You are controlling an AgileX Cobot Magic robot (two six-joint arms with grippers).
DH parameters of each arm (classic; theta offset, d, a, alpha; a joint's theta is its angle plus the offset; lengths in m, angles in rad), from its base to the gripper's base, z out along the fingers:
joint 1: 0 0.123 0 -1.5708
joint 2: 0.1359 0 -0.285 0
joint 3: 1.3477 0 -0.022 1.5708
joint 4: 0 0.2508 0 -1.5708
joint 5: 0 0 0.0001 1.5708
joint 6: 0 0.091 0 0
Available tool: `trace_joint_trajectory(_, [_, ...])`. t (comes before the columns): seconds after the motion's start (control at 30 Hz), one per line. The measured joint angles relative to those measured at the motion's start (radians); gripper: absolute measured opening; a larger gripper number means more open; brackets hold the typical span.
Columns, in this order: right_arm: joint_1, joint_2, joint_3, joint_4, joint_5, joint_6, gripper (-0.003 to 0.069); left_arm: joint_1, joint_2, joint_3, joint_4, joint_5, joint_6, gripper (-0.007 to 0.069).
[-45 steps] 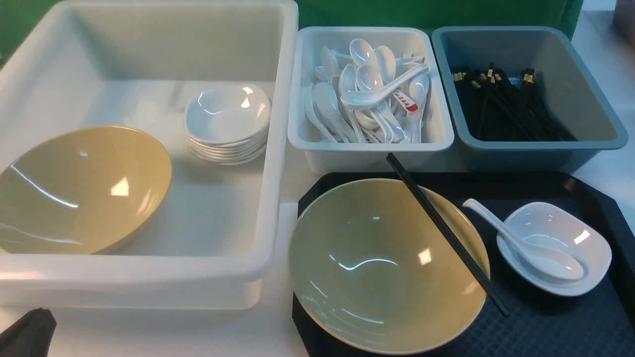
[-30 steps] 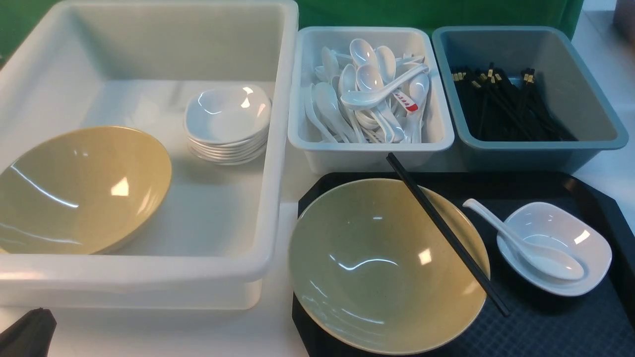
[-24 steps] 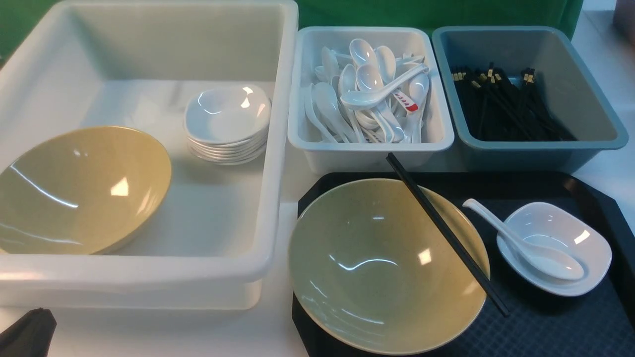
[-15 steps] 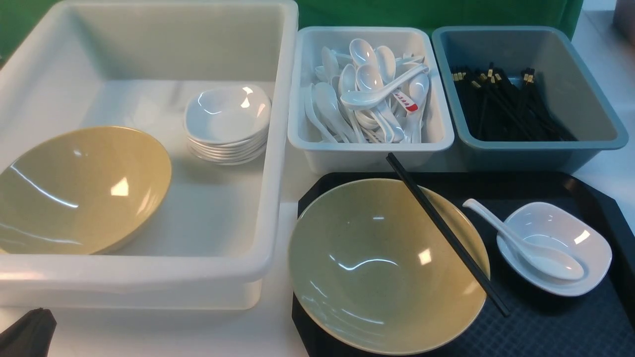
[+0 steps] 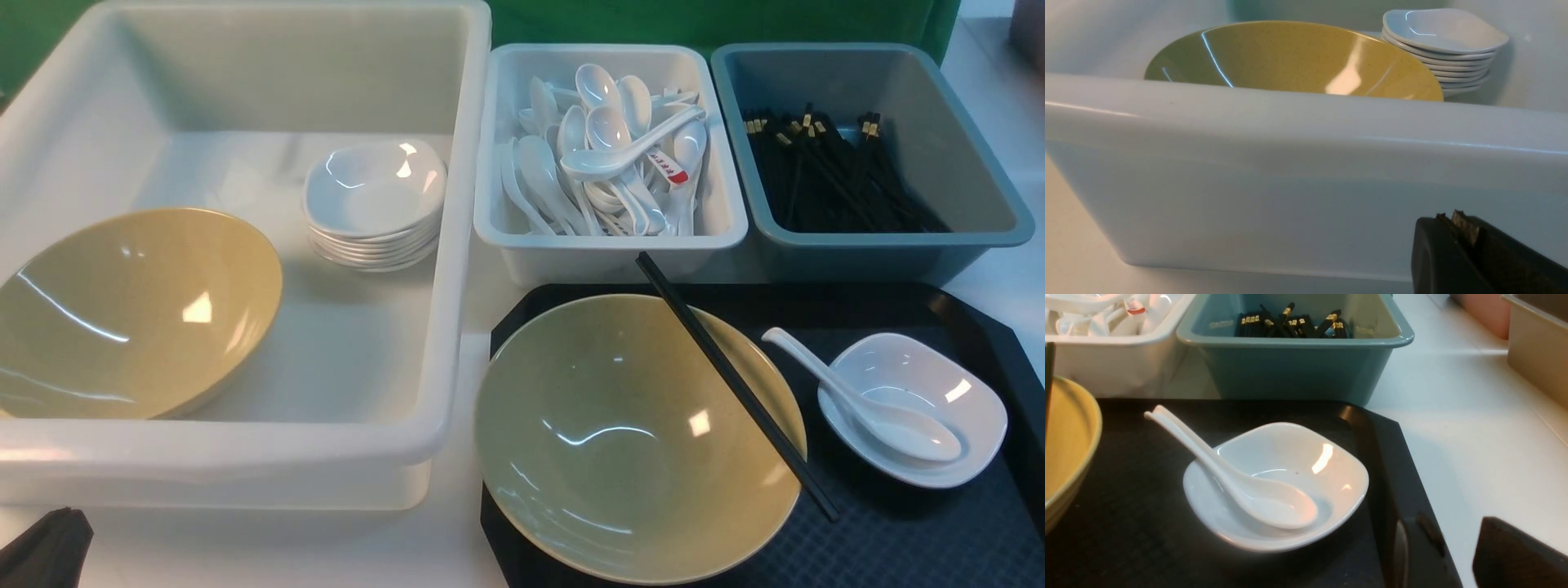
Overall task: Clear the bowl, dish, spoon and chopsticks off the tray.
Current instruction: Use the right arm to grab the chopsticks
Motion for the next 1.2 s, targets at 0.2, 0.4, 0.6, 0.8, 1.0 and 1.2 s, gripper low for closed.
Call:
trace_joint_trajectory(0.2, [0.000,0.000,0.000,0.000,0.000,0.000,0.0242,0.000,0.000,0.000,0.002,0.000,0.000,-0.0011])
trace_joint_trajectory(0.4, [0.000,0.000,0.000,0.095,0.000,0.250,0.0242,0.000,0.000,0.001,-0.223,-0.009,-0.169,-0.0011])
trace_joint_trajectory(0.6, [0.000,0.000,0.000,0.344,-0.002,0.832,0.0242,0.000,0.000,0.001,-0.749,-0.025,-0.508,-0.0011])
trace_joint_trajectory(0.8, [0.000,0.000,0.000,0.384,0.013,0.839,0.0242,0.000,0.000,0.001,-0.960,-0.017,-0.596,-0.0011])
trace_joint_trajectory(1.0, [0.031,0.000,-0.009,0.455,0.032,0.565,0.0242,-0.018,0.000,-0.101,-0.981,0.147,-0.200,-0.0011])
trace_joint_trajectory(1.2, [0.112,0.098,-0.273,0.474,0.058,0.029,0.0177,-0.018,0.108,-0.419,-0.856,0.270,0.222,-0.0011])
